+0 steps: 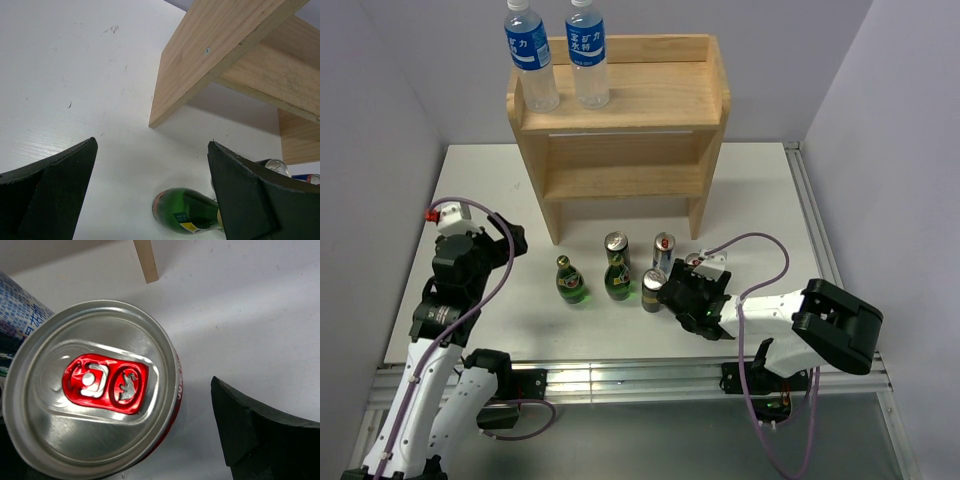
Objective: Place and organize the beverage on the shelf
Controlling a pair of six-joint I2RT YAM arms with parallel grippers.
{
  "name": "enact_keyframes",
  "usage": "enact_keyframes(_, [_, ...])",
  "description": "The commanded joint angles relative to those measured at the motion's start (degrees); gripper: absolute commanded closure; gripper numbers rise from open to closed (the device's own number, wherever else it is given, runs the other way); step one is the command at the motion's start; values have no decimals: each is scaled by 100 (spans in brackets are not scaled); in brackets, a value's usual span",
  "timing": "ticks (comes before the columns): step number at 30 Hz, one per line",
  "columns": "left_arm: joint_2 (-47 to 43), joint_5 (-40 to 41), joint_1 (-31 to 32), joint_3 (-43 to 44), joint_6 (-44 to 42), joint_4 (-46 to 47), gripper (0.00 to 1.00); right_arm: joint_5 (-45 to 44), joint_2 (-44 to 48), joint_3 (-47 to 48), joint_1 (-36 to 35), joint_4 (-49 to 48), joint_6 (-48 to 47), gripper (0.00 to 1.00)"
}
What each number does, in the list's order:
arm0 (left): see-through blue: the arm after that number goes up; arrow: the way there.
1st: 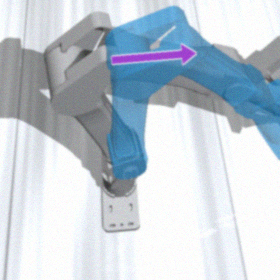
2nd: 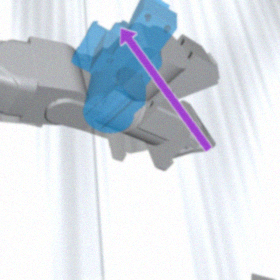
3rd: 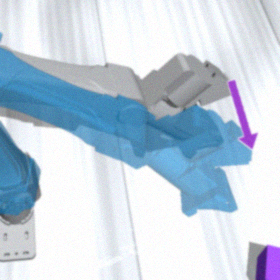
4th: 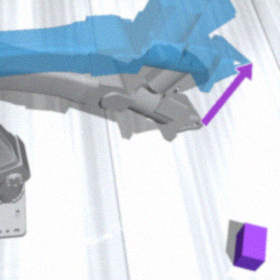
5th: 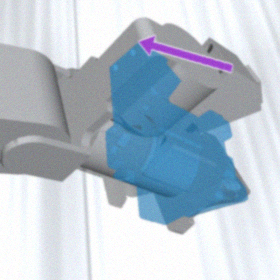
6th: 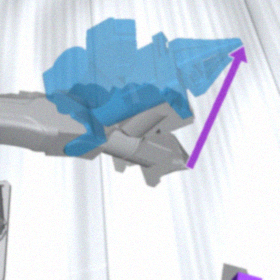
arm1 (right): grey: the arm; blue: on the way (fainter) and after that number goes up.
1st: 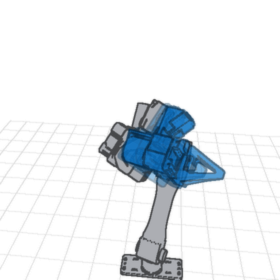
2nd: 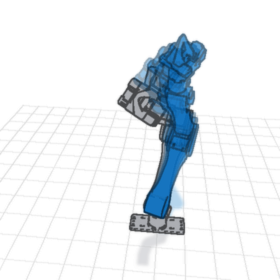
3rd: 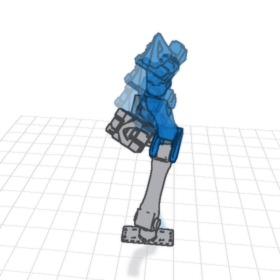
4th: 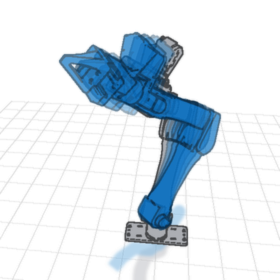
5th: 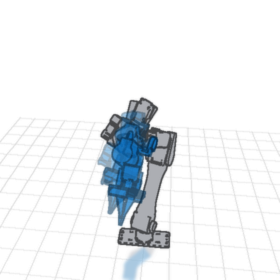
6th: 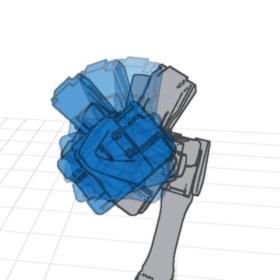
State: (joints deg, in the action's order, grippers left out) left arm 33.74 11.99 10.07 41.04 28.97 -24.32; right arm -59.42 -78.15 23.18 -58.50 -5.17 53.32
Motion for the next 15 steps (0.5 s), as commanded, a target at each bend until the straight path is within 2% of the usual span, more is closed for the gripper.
enact_keyframes(1, [72, 163, 83, 89, -190, 313, 1, -544, -77, -68, 5, -686, -234, 8])
enact_keyframes(4, [116, 207, 136, 89, -208, 331, 1, -545, -349, -24, 75, -1091, -550, 18])
enact_keyframes(11, [230, 269, 189, 159, -243, 296, 1, -422, -772, 108, 269, -1214, -481, 42])
enact_keyframes(12, [265, 286, 189, 203, -252, 296, 1, -387, -824, 108, 295, -1215, -480, 49])
enact_keyframes(14, [317, 304, 198, 255, -260, 313, 1, -290, -851, 125, 348, -1188, -498, 55])
enact_keyframes(15, [326, 330, 206, 273, -260, 313, 1, -264, -825, 143, 365, -1127, -498, 67])
